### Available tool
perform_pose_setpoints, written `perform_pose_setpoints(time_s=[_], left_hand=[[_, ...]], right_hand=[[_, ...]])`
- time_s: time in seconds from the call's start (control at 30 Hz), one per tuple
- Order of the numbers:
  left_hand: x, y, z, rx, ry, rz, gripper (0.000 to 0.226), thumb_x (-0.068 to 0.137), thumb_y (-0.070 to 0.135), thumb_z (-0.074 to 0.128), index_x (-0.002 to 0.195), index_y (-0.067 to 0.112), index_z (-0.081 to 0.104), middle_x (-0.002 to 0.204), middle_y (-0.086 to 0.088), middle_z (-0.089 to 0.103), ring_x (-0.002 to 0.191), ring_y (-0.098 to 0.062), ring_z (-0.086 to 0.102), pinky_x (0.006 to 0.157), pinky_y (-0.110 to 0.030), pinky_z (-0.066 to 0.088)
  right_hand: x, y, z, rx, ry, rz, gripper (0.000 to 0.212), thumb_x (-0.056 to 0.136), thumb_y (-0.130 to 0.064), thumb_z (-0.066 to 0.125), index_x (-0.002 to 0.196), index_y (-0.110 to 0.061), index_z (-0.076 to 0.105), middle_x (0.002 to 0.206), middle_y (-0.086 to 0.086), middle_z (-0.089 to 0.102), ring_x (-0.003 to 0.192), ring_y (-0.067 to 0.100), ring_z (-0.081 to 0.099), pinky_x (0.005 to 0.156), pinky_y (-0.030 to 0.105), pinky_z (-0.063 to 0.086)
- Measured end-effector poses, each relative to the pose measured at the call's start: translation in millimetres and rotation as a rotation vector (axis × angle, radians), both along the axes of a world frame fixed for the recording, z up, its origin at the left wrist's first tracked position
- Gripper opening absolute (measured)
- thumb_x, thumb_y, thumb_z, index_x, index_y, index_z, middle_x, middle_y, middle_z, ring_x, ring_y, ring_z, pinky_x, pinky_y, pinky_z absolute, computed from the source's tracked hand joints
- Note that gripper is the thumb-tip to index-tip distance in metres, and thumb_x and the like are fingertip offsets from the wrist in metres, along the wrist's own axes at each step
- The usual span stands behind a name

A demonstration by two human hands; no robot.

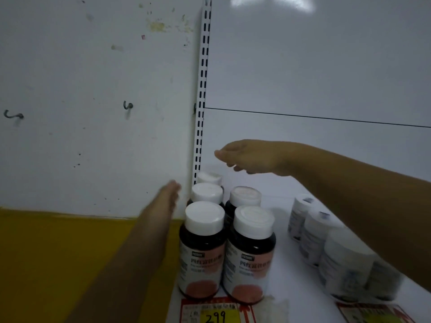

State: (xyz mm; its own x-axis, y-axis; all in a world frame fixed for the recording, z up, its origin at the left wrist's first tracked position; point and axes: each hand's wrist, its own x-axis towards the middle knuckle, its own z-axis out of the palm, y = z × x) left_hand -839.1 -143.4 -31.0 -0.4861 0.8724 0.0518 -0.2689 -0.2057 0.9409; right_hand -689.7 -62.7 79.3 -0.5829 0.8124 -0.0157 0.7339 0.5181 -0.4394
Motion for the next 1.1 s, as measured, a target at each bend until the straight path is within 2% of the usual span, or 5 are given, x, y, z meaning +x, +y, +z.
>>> perform_pose_setpoints(time_s=[0.13,0.3,0.53,0.73,1.1], left_hand=[[22,-40,46,0.292,0.233,0.205,0.040,0.076,0.051,0.048,0.112,0.042,0.063,0.125,0.026,0.058,0.125,0.002,0.046,0.102,-0.026,0.027],[110,-66,70,0.483,0.086,-0.312,0.023,0.071,0.026,0.063,0.092,0.028,0.070,0.109,0.011,0.073,0.105,0.002,0.064,0.088,-0.018,0.050],[201,-11,7,0.306,0.142,-0.253,0.040,0.087,0.036,0.057,0.126,0.042,0.050,0.104,0.040,0.056,0.087,0.027,0.051,0.076,-0.011,0.035],[221,-2,-28,0.128,0.185,-0.330,0.064,0.081,0.042,0.051,0.140,0.045,0.026,0.125,0.022,0.045,0.094,0.008,0.054,0.068,-0.011,0.045],[218,6,-40,0.149,0.435,-0.383,0.064,0.059,0.038,0.069,0.116,0.054,0.045,0.130,0.022,0.051,0.113,-0.007,0.059,0.092,-0.032,0.053]], right_hand=[[48,-18,15,0.038,-0.075,-0.029,0.059,0.090,-0.061,0.037,0.137,-0.026,0.045,0.143,-0.009,0.044,0.130,0.017,0.042,0.111,0.041,0.029],[108,-37,12,0.257,-0.137,-0.135,0.056,0.090,-0.061,0.037,0.133,-0.025,0.049,0.141,-0.006,0.047,0.124,0.017,0.045,0.096,0.031,0.034],[188,-75,-34,0.153,0.502,-0.221,0.060,0.088,-0.062,0.029,0.144,-0.040,0.025,0.152,-0.015,0.031,0.116,-0.001,0.035,0.088,0.019,0.036],[211,-60,-110,-0.049,0.866,-0.322,0.053,0.095,-0.050,0.022,0.146,-0.038,0.019,0.155,-0.018,0.020,0.134,-0.002,0.024,0.101,0.015,0.014],[214,-39,-150,-0.321,1.033,-0.255,0.093,0.060,-0.087,0.040,0.139,-0.038,0.037,0.137,-0.006,0.054,0.123,0.020,0.053,0.105,0.047,0.041]])
